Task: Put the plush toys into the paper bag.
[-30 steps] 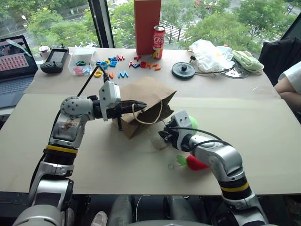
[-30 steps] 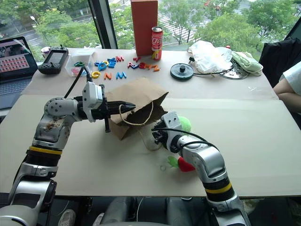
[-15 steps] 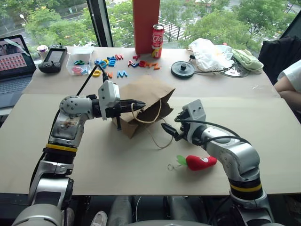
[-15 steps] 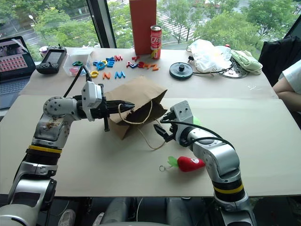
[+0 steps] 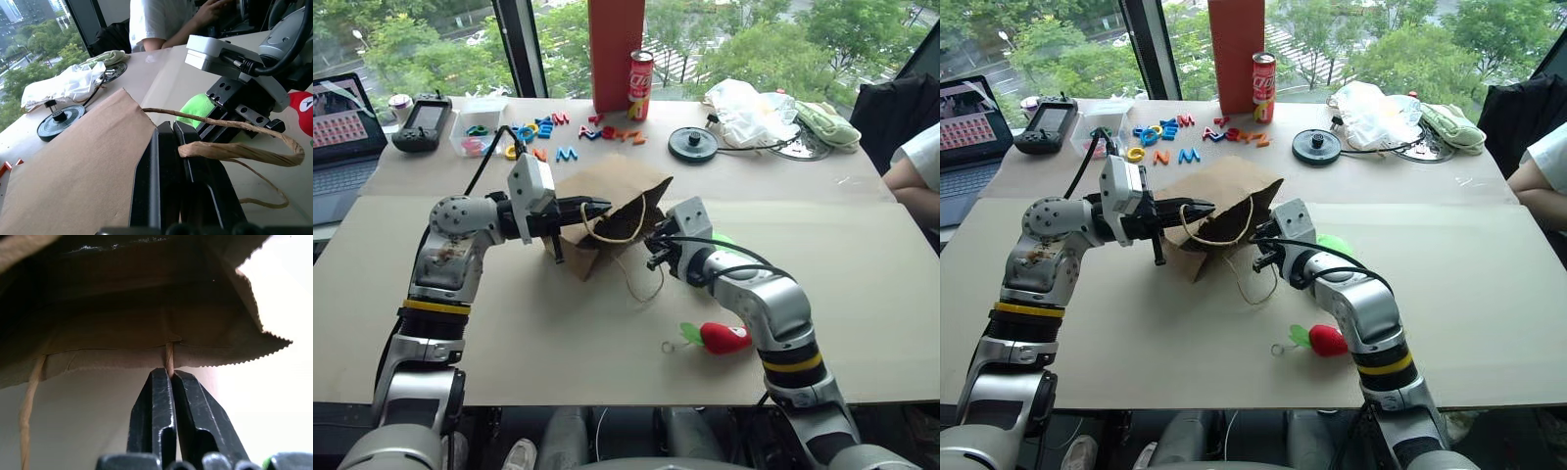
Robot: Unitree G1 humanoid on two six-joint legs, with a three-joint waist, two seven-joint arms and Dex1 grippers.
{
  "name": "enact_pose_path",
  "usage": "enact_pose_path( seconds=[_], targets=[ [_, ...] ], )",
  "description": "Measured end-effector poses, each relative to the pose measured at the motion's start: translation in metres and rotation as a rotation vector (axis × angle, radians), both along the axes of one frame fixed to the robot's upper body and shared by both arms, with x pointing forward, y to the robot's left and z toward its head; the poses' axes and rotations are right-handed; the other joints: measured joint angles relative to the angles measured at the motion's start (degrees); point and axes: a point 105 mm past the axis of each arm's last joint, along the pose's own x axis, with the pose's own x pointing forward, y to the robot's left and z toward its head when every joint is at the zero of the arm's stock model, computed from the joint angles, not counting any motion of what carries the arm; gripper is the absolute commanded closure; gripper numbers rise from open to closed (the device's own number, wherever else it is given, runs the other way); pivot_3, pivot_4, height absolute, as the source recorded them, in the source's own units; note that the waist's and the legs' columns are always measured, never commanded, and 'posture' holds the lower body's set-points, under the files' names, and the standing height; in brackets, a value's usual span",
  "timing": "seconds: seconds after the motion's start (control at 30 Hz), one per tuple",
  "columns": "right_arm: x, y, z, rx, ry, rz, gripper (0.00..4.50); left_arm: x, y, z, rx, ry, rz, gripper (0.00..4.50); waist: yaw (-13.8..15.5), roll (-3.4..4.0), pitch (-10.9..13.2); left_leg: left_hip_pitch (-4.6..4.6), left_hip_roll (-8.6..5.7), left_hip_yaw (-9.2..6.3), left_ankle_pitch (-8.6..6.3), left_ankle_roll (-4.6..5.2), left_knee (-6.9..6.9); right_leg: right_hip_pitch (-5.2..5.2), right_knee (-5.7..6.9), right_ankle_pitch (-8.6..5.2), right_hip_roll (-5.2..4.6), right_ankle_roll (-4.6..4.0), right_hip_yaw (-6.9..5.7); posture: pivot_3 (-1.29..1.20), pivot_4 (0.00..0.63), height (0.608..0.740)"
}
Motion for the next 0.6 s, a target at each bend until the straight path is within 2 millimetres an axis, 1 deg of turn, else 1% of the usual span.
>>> enact_pose_path(
  seconds=[0.1, 0.2, 0.33, 0.43, 0.53, 0.6],
  targets=[
    [0.006, 0.007, -0.001, 0.013, 0.002, 0.001, 4.47, -0.001, -0.001, 0.001, 0.002, 0.0, -0.004, 4.49, 0.01, 0.0, 0.0, -0.01, 0.0, 0.0, 0.0, 0.0, 0.0, 0.0, 0.0, 0.0, 0.0, 0.0, 0.0, 0.0, 0.15, 0.739],
    [0.01, 0.008, -0.003, 0.003, 0.004, -0.012, 4.47, -0.002, -0.002, 0.002, 0.003, -0.005, -0.006, 4.49, 0.03, 0.01, 0.0, -0.02, 0.0, 0.02, 0.0, 0.0, 0.0, 0.01, 0.01, 0.0, -0.01, 0.0, 0.0, 0.0, 0.15, 0.739],
    [0.012, 0.005, -0.006, -0.022, 0.004, -0.018, 4.47, -0.002, 0.0, 0.002, 0.017, -0.007, 0.003, 4.49, 0.1, 0.01, 0.0, -0.02, -0.01, 0.03, 0.0, 0.0, 0.0, 0.01, 0.0, 0.0, -0.03, 0.0, -0.01, 0.0, 0.15, 0.739],
    [0.012, -0.004, -0.007, -0.058, -0.005, -0.021, 4.47, -0.002, 0.002, 0.0, 0.027, -0.004, 0.006, 4.49, 0.09, 0.01, 0.01, -0.02, 0.0, 0.03, 0.0, 0.0, 0.0, 0.0, -0.01, 0.0, -0.03, 0.0, -0.01, 0.0, 0.15, 0.739],
    [0.009, -0.012, -0.003, -0.084, -0.022, -0.014, 4.47, -0.003, 0.004, -0.005, 0.033, 0.009, 0.01, 4.49, 0.09, 0.02, 0.01, -0.02, 0.0, 0.03, 0.0, 0.0, -0.01, -0.01, -0.01, 0.0, -0.02, 0.0, -0.01, 0.0, 0.15, 0.739],
    [0.005, -0.012, 0.0, -0.083, -0.033, 0.004, 4.47, -0.003, 0.004, -0.006, 0.034, 0.011, 0.01, 4.49, 0.06, 0.02, 0.01, -0.02, 0.01, 0.03, 0.0, 0.0, -0.01, -0.01, -0.01, 0.0, -0.01, 0.0, -0.01, 0.0, 0.15, 0.739]
  ],
)
